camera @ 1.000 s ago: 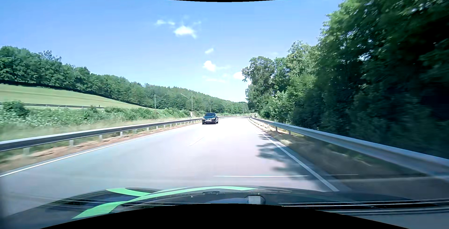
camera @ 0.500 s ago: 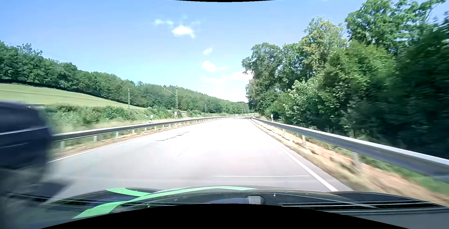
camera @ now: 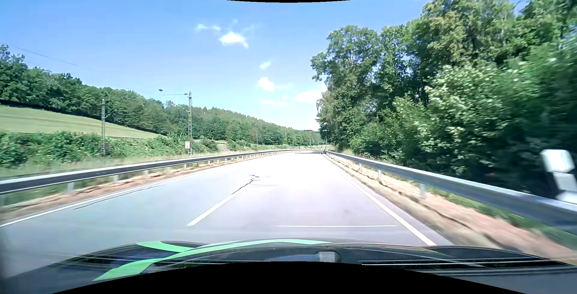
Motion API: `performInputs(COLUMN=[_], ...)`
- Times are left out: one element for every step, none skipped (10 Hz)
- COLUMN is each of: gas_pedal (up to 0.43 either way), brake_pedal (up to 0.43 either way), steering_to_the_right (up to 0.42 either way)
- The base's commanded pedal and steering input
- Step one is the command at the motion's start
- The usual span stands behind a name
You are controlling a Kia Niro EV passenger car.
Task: Follow the waypoints while adhering to traffic rules and regulations
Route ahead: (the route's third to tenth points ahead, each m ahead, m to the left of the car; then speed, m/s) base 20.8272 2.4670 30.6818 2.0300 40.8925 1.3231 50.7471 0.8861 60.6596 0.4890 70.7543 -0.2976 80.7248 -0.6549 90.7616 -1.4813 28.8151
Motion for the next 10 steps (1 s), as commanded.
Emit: performInputs(gas_pedal=[0.197, 0.197, 0.197, 0.197, 0.197, 0.177, 0.15, 0.15, 0.15, 0.15], brake_pedal=[0.0, 0.0, 0.0, 0.0, 0.0, 0.0, 0.0, 0.0, 0.0, 0.0], steering_to_the_right=[0.004, 0.004, 0.004, 0.004, 0.005, 0.005, 0.005, 0.005, 0.005, 0.005])
